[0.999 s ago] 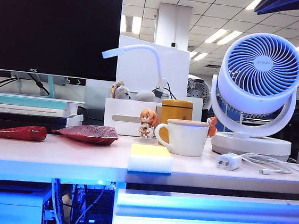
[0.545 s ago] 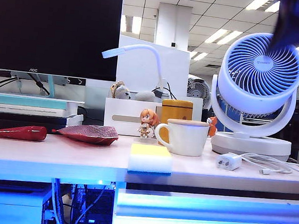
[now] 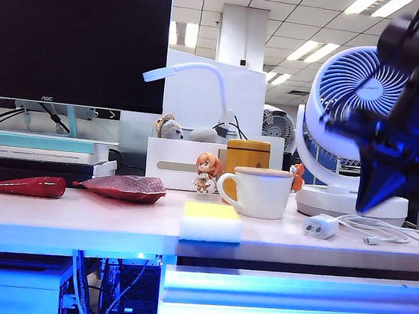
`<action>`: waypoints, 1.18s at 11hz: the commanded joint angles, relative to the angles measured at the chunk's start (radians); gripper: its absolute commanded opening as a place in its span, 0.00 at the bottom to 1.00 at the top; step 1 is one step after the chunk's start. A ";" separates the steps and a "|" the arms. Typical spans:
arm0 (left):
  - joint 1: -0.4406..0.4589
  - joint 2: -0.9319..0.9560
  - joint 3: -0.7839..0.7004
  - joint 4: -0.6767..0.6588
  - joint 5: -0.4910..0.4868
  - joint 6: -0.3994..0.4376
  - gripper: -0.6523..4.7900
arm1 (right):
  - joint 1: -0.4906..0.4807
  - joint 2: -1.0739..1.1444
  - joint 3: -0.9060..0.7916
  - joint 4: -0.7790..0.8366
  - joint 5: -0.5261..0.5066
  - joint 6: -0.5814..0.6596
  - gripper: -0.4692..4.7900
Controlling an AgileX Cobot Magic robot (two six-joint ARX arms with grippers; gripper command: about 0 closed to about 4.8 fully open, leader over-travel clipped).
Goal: Open the drawer, place the cleaning sponge inside, then close the drawer.
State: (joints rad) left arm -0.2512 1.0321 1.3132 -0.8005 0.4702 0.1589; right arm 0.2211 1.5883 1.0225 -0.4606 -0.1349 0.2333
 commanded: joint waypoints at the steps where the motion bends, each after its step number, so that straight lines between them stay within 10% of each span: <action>1: 0.000 -0.002 0.006 -0.070 0.050 0.098 0.11 | 0.002 0.048 -0.003 0.063 -0.002 -0.055 0.07; 13: 0.000 -0.003 0.006 -0.077 0.047 0.096 0.11 | 0.002 0.259 -0.003 0.131 -0.013 -0.078 0.07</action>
State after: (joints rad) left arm -0.2512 1.0317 1.3132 -0.8803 0.5125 0.2508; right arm 0.2214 1.8431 1.0176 -0.3363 -0.1505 0.1600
